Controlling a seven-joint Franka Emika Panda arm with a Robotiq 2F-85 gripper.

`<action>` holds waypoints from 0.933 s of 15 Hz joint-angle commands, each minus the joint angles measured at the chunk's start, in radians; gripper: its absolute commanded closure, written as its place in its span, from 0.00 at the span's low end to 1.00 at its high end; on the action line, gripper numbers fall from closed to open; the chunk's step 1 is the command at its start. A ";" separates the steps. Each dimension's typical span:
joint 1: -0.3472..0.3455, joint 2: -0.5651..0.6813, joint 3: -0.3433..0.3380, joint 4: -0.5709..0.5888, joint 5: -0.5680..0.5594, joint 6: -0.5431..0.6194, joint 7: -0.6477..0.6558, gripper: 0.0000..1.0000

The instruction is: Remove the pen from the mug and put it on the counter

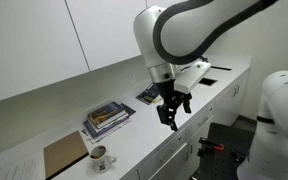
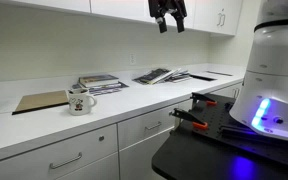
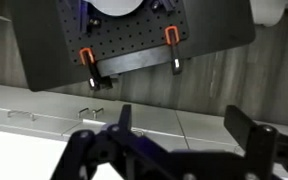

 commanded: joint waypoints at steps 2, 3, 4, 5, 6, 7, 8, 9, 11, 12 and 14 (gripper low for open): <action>0.000 0.000 -0.001 0.001 -0.001 -0.001 0.000 0.00; 0.000 0.000 -0.001 0.001 -0.001 -0.001 0.000 0.00; 0.000 0.000 -0.001 0.001 -0.001 -0.001 0.000 0.00; 0.000 0.000 -0.001 0.001 -0.001 -0.001 0.000 0.00; 0.000 0.000 -0.001 0.001 -0.001 -0.001 0.000 0.00; 0.000 0.000 -0.001 0.001 -0.001 -0.001 0.000 0.00; 0.006 0.027 -0.004 0.013 -0.004 0.011 -0.027 0.00; 0.011 0.059 -0.006 0.026 -0.014 0.035 -0.061 0.00; 0.024 0.138 -0.003 0.044 -0.040 0.177 -0.138 0.00; 0.024 0.187 0.002 0.058 -0.058 0.245 -0.157 0.00; 0.033 0.311 0.001 0.097 -0.108 0.410 -0.226 0.00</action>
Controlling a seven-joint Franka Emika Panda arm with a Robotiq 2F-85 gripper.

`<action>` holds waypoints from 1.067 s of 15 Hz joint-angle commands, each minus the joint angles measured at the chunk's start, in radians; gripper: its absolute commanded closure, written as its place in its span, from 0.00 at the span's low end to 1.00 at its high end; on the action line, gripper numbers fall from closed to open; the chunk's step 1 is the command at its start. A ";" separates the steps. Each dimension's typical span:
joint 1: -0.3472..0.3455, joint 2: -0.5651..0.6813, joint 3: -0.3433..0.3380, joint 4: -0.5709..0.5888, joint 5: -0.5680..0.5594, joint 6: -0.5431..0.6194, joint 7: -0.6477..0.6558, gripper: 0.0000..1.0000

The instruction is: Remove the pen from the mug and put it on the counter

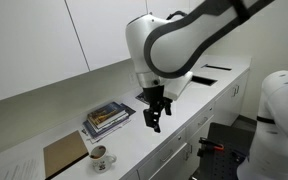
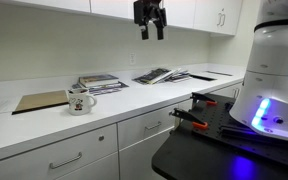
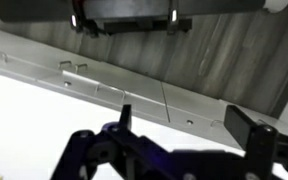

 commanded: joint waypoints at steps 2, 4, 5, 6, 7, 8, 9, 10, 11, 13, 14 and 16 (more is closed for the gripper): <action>0.026 0.305 -0.017 0.143 -0.093 0.228 -0.169 0.00; 0.033 0.444 -0.024 0.239 -0.123 0.263 -0.254 0.00; 0.036 0.509 -0.023 0.297 -0.135 0.260 -0.294 0.00; 0.036 0.569 -0.020 0.349 -0.164 0.257 -0.325 0.00; 0.041 0.622 -0.016 0.403 -0.199 0.240 -0.344 0.00; 0.047 0.674 -0.017 0.452 -0.243 0.233 -0.361 0.00; 0.058 0.716 -0.017 0.497 -0.282 0.219 -0.373 0.00; 0.068 0.753 -0.019 0.534 -0.311 0.217 -0.365 0.00; 0.057 0.702 -0.018 0.461 -0.263 0.276 -0.339 0.00; 0.061 0.736 -0.019 0.484 -0.268 0.275 -0.338 0.00; 0.061 0.734 -0.019 0.482 -0.268 0.275 -0.338 0.00; 0.060 0.721 -0.022 0.477 -0.268 0.275 -0.338 0.00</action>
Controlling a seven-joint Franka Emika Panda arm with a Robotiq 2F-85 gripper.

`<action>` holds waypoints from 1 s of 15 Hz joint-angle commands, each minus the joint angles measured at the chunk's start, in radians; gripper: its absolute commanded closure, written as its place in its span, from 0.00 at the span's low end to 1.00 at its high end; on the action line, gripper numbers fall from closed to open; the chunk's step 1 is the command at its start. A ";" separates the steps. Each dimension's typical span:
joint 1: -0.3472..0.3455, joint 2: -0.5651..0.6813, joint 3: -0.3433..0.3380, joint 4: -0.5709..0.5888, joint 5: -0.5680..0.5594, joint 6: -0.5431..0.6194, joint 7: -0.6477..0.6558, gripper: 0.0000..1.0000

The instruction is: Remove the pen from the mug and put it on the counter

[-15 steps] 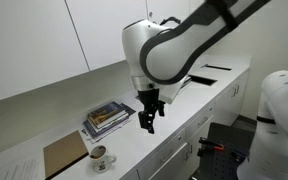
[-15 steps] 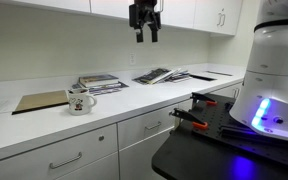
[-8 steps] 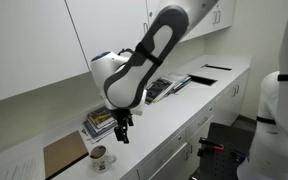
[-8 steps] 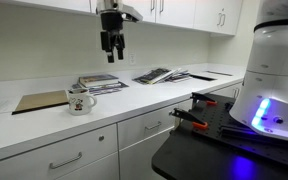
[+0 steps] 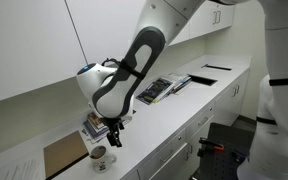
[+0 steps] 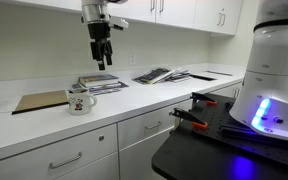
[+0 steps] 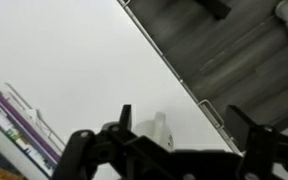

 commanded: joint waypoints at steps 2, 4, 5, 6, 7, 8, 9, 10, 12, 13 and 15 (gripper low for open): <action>0.013 -0.002 -0.012 0.000 0.004 -0.001 -0.003 0.00; 0.013 -0.002 -0.012 0.000 0.004 -0.001 -0.003 0.00; 0.012 0.000 -0.011 -0.004 0.001 0.019 -0.015 0.00; 0.009 0.017 -0.008 0.006 -0.002 0.038 -0.046 0.00; 0.004 0.040 -0.006 0.022 0.004 0.057 -0.075 0.00; -0.006 0.065 0.002 0.037 0.020 0.094 -0.134 0.00; -0.021 0.095 0.015 0.056 0.051 0.130 -0.213 0.00; -0.036 0.126 0.026 0.077 0.077 0.171 -0.279 0.00; -0.084 0.196 0.073 0.132 0.172 0.209 -0.433 0.08; -0.106 0.227 0.096 0.163 0.208 0.200 -0.494 0.20; -0.138 0.289 0.125 0.229 0.240 0.172 -0.576 0.30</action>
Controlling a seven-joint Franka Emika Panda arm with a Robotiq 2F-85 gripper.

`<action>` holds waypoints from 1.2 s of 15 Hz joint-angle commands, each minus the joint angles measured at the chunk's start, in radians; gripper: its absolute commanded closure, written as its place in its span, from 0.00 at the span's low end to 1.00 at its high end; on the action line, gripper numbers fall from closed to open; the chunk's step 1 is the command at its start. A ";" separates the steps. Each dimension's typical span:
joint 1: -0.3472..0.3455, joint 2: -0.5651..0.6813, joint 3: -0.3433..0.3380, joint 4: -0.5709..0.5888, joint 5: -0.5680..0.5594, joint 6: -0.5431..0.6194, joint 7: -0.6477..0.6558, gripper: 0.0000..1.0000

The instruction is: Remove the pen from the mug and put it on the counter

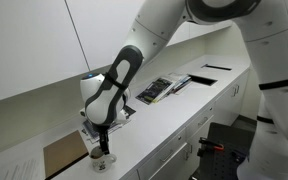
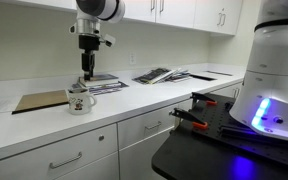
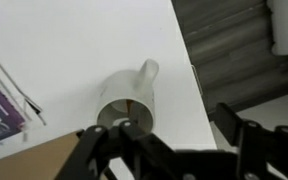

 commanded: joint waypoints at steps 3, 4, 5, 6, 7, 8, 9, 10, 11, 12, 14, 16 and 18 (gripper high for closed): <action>-0.066 0.145 0.066 0.170 0.037 -0.044 -0.139 0.37; -0.065 0.160 0.066 0.190 0.031 -0.044 -0.140 0.38; -0.065 0.176 0.068 0.211 0.028 -0.046 -0.144 0.34; -0.069 0.196 0.074 0.234 0.030 -0.051 -0.152 0.35; -0.064 0.211 0.071 0.253 0.025 -0.055 -0.147 0.36; -0.065 0.227 0.075 0.271 0.022 -0.056 -0.159 0.36; -0.062 0.240 0.074 0.286 0.018 -0.059 -0.162 0.38; -0.059 0.255 0.070 0.304 0.013 -0.063 -0.159 0.37; -0.062 0.268 0.073 0.318 0.015 -0.068 -0.160 0.38; -0.061 0.279 0.070 0.331 0.011 -0.074 -0.156 0.38; -0.063 0.301 0.071 0.356 0.009 -0.086 -0.159 0.38; -0.065 0.321 0.072 0.377 0.009 -0.100 -0.161 0.42; -0.071 0.342 0.076 0.395 0.012 -0.116 -0.176 0.47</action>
